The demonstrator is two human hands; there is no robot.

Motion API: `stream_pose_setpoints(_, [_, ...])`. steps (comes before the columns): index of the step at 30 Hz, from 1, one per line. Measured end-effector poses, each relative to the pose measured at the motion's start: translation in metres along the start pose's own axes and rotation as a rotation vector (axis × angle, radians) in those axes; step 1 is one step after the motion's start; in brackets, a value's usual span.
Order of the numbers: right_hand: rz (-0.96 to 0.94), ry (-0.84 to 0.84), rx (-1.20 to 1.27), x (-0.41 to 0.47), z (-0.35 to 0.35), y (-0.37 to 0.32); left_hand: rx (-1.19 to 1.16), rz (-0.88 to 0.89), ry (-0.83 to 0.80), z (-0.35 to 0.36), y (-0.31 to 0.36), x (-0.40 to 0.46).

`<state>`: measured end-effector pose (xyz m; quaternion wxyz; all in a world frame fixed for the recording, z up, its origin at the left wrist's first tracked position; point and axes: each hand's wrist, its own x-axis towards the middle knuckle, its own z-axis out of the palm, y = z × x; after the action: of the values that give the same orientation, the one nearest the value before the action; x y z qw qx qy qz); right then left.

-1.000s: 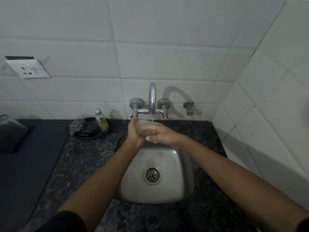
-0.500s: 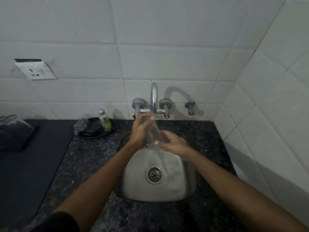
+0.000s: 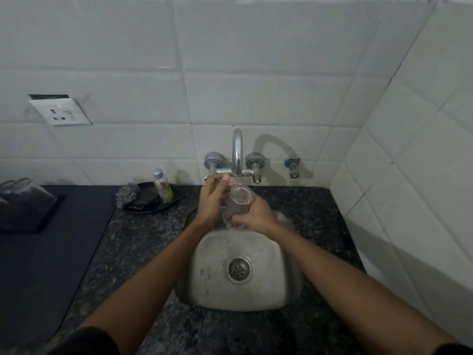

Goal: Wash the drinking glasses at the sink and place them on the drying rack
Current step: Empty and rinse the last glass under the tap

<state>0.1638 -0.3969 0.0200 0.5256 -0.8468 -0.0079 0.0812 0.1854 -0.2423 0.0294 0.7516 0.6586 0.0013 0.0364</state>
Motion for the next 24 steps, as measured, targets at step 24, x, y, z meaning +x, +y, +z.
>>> stream_pose_setpoints(24, [-0.042,0.092,-0.105,0.010,0.017,-0.005,0.726,-0.129,0.303,-0.010,-0.030,0.048])
